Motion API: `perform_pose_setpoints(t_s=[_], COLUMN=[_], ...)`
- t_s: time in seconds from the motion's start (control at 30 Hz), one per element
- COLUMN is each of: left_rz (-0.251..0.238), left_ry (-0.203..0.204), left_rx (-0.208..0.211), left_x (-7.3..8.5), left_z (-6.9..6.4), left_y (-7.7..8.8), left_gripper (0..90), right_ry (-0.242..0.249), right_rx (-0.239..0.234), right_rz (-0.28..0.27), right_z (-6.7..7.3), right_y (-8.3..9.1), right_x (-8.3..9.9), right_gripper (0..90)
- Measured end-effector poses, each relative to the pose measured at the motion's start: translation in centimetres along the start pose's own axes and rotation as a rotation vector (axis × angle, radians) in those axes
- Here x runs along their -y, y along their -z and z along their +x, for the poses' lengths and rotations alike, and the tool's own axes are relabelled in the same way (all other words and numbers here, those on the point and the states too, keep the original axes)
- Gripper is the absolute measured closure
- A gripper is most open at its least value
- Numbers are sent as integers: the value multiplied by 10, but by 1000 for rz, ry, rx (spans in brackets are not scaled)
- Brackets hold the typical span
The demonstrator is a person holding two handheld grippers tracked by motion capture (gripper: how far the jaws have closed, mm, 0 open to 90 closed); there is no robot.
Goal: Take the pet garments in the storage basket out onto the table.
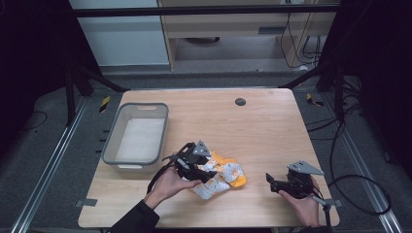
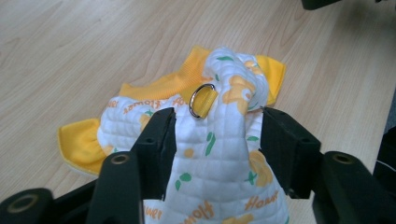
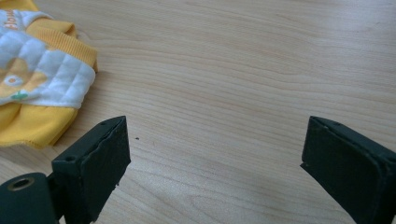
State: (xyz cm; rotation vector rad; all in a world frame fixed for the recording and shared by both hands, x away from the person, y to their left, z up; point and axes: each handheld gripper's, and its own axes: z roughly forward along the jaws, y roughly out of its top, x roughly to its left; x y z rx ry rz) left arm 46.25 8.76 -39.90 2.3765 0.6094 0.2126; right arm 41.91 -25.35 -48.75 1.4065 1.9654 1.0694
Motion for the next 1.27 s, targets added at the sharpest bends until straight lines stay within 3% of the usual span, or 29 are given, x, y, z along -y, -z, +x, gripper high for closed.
perform_pose_setpoints(t_s=[0.4,0.9,1.27], left_rz=[-120,-242,-240], left_ry=[47,149,210], left_rx=[-42,-176,-218], left_x=[24,78,123], left_z=[4,11,13], left_y=[31,54,59], left_gripper=[298,266,267], right_ry=[-1,0,2], right_rx=[4,8,7], right_rz=[1,-1,-1], right_z=[0,0,0], right_y=[0,0,0], right_x=[0,1,2], right_gripper=[75,70,69])
